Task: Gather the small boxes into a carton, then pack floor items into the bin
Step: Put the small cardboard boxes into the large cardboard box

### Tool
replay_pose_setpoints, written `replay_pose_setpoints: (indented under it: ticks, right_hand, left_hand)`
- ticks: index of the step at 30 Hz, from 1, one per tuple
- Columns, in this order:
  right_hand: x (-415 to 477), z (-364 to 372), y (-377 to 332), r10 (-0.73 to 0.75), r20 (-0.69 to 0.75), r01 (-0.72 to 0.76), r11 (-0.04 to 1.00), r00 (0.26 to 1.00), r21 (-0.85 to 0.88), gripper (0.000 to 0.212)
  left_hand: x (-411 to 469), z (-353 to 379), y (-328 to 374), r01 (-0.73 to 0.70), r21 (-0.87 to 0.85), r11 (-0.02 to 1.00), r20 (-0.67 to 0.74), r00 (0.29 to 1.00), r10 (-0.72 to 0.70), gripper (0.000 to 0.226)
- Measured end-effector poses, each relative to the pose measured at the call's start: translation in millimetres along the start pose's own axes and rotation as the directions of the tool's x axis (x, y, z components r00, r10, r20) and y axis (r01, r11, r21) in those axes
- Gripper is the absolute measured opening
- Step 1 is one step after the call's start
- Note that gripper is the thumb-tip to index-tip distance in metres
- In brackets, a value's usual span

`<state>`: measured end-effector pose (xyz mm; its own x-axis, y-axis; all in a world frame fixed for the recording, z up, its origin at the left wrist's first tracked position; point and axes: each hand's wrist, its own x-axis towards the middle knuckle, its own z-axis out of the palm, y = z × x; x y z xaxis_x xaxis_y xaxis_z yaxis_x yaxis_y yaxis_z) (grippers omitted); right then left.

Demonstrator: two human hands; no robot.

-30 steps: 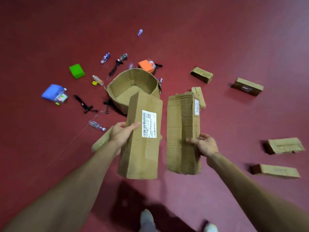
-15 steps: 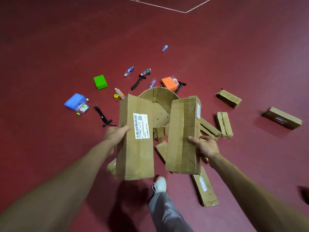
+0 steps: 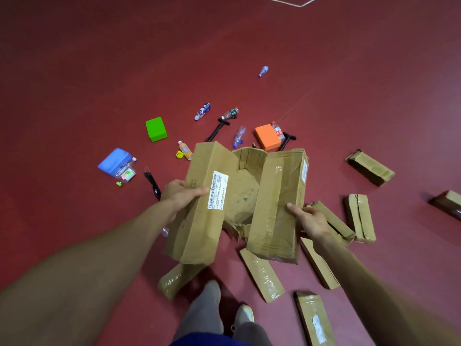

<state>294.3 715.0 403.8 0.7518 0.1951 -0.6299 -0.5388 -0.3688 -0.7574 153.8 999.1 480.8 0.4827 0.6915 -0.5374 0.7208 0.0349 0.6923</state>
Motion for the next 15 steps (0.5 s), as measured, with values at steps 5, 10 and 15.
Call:
replay_pose_setpoints:
  ticks: [5,10,15]
  right_hand:
    - [50.1,23.0,-19.2,0.052,-0.018,-0.052,0.999,0.998,0.015,0.087]
    - [119.3,57.1,-30.2,0.156,-0.084,-0.153,0.987,0.984,0.04,0.096]
    - [200.4,101.9,-36.2,0.289,-0.114,-0.279,0.956,0.951,0.096,0.042]
  left_hand:
    - [74.5,21.8,37.5,-0.043,0.073,0.996,-0.008,0.999,0.044,0.091]
    - [168.6,55.0,73.8,-0.094,0.154,0.984,0.036,0.995,0.09,0.082]
    - [290.7,105.5,89.8,-0.121,0.311,0.943,0.113,0.99,0.089,0.071]
